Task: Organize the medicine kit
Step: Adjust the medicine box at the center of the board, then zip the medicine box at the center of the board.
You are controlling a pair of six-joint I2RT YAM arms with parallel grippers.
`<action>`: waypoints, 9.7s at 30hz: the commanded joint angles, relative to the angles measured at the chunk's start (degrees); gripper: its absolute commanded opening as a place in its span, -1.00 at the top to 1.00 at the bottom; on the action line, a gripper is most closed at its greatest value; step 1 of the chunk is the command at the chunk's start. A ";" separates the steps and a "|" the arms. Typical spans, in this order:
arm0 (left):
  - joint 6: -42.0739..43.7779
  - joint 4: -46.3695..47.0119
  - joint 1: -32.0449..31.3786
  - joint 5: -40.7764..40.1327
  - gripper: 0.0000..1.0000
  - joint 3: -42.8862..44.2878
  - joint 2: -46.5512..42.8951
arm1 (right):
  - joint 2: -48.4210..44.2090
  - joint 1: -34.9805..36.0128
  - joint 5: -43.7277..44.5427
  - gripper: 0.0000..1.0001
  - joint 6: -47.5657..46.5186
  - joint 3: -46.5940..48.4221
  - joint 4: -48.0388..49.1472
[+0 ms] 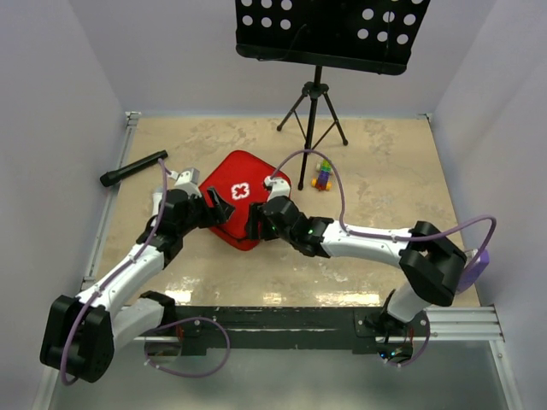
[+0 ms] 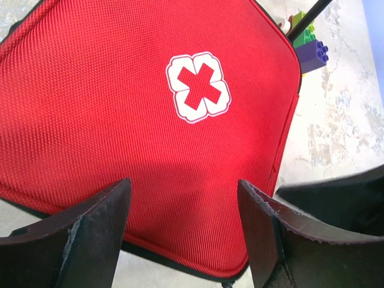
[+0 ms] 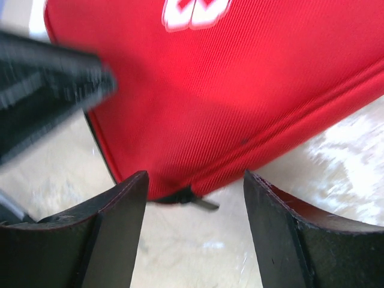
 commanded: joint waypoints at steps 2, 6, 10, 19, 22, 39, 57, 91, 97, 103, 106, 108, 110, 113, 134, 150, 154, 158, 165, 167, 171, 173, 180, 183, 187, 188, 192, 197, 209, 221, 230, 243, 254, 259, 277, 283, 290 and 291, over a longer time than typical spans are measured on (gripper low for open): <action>-0.44 -13.70 -0.21 -1.86 -0.57 3.18 -3.45 | -4.40 2.90 9.94 -0.36 -2.22 4.21 -2.36; 0.53 -16.35 -0.21 -4.68 -0.62 6.44 -6.35 | -3.45 9.75 15.13 -0.33 -0.99 6.14 -7.46; 0.97 -16.88 -0.21 -6.35 -0.62 7.67 -5.75 | -1.07 13.63 17.25 -0.29 1.03 7.55 -9.05; 0.97 -17.24 -0.21 -4.07 -0.62 11.18 -3.02 | -3.95 15.58 22.17 -0.26 8.33 4.75 -8.97; 1.32 -17.15 -0.21 -1.88 -0.62 11.19 -3.63 | -8.26 12.07 19.55 -0.25 6.76 0.80 -5.54; 5.18 -24.53 2.24 -9.43 -0.73 17.07 -0.65 | -7.74 3.44 4.16 -0.04 -12.41 -8.87 14.50; 7.21 -19.17 4.44 -8.55 -0.72 15.84 7.35 | -4.14 -0.42 -3.84 0.05 -17.42 -12.49 19.69; 8.26 -16.80 4.53 -7.85 -0.72 14.61 8.06 | 0.25 -2.62 -14.22 0.76 -19.62 -12.49 27.51; 8.35 -16.97 4.53 -8.02 -0.71 14.79 7.97 | -2.47 -2.62 -13.43 1.00 -19.27 -13.54 26.02; 7.56 -16.62 4.53 -7.76 -0.69 14.70 7.97 | -5.90 -2.62 -12.55 1.00 -20.85 -14.77 24.09; 6.95 -16.01 4.53 -7.23 -0.64 14.18 8.06 | -6.86 -2.62 -12.98 1.00 -21.03 -15.04 23.21; 6.33 -15.39 4.53 -6.36 -0.61 13.74 7.97 | -7.22 -2.54 -13.42 1.00 -21.11 -15.12 23.12; 5.63 -14.87 4.53 -5.57 -0.58 13.30 7.97 | -7.31 -2.54 -13.60 1.00 -20.94 -15.04 22.77; 5.10 -14.16 4.53 -4.51 -0.55 12.59 7.71 | -7.66 -2.10 -14.21 1.00 -21.29 -15.21 23.12; 0.79 -11.52 4.53 -2.84 -0.33 6.62 2.79 | -0.19 8.36 -13.68 1.00 -18.92 -8.10 22.51; 6.59 -19.79 5.50 -14.18 -0.96 23.31 9.45 | -5.19 -3.93 -14.21 1.00 -17.95 -16.17 19.16; 9.67 -14.87 5.94 -10.23 -1.00 24.80 14.72 | -6.95 -6.05 -14.48 1.00 -20.23 -17.14 18.20; 9.93 -9.69 6.29 -1.89 -1.00 26.56 21.66 | -7.66 -6.84 -14.48 1.00 -20.59 -17.41 17.93; 12.22 -7.66 6.29 5.42 -0.99 31.57 30.20 | -9.06 -6.75 -16.32 1.00 -19.80 -17.23 16.70; 13.18 -6.87 6.29 6.39 -0.90 31.49 31.08 | -9.33 -6.84 -16.32 1.00 -20.06 -17.32 16.35; 14.41 -6.43 6.29 7.27 -0.61 29.65 31.53 | -9.85 -6.84 -16.85 1.00 -20.32 -17.23 16.26; 14.68 -5.55 6.29 7.79 -0.26 27.63 30.56 | -9.94 -6.84 -16.94 1.00 -20.50 -16.97 16.00; 14.33 -3.44 6.55 6.74 0.82 19.81 25.64 | -10.03 -6.84 -16.77 1.00 -21.64 -16.27 15.30; 13.63 -4.14 6.55 5.51 1.00 17.61 23.44 | -10.47 -6.75 -18.51 1.00 -22.25 -16.53 15.38; 11.26 -6.41 6.55 2.18 1.00 14.45 19.41 | -11.79 -5.53 -21.07 1.00 -23.31 -17.14 16.35; 10.47 -6.42 6.55 1.21 1.00 12.96 18.09 | -12.31 -4.57 -21.59 1.00 -23.83 -17.23 16.70; 6.95 -7.21 6.55 -4.67 1.00 9.88 14.30 | -12.67 -0.17 -21.60 1.00 -25.68 -16.18 17.23; 5.28 -8.88 6.55 -9.16 1.00 8.38 11.84 | -12.23 2.12 -22.65 1.00 -26.47 -15.56 17.93; 1.15 -8.89 6.47 -13.74 1.00 4.51 7.36 | -13.38 4.40 -31.87 1.00 -27.00 -16.45 22.58; -3.60 -8.45 6.29 -16.20 1.00 -0.33 2.96 | -3.54 8.71 -35.75 1.00 -26.91 -10.21 27.34; -4.31 -8.53 6.03 -16.81 1.00 -2.08 0.67 | 1.74 9.51 -38.03 1.00 -25.77 -5.64 30.06; -8.52 -7.57 5.50 -18.22 1.00 -6.83 -3.10 | 8.07 12.31 -38.30 1.00 -22.08 1.74 32.35; -8.97 -7.04 5.50 -18.48 1.00 -7.10 -3.81 | 10.80 13.90 -32.86 1.00 -21.82 5.88 28.40; -5.28 -7.57 5.50 -18.05 1.00 -0.53 -0.30 | 8.08 12.32 -28.10 0.80 -21.55 4.21 23.83; 0.71 -21.44 6.47 -19.46 -0.60 8.64 -6.87 | -5.29 6.34 -12.99 -0.13 -20.06 -3.25 12.83; -0.79 -26.19 6.47 -9.88 -0.60 4.60 -14.52 | -6.78 6.60 -9.92 -0.18 -20.06 -8.26 14.33; -3.78 -24.62 5.41 -6.36 -0.60 2.31 -15.07 | -2.83 6.43 -2.63 -0.23 -16.20 -7.92 9.50; -3.86 -24.36 5.41 -5.92 -0.59 2.14 -13.41 | -1.78 5.91 -1.83 -0.23 -15.32 -7.57 8.97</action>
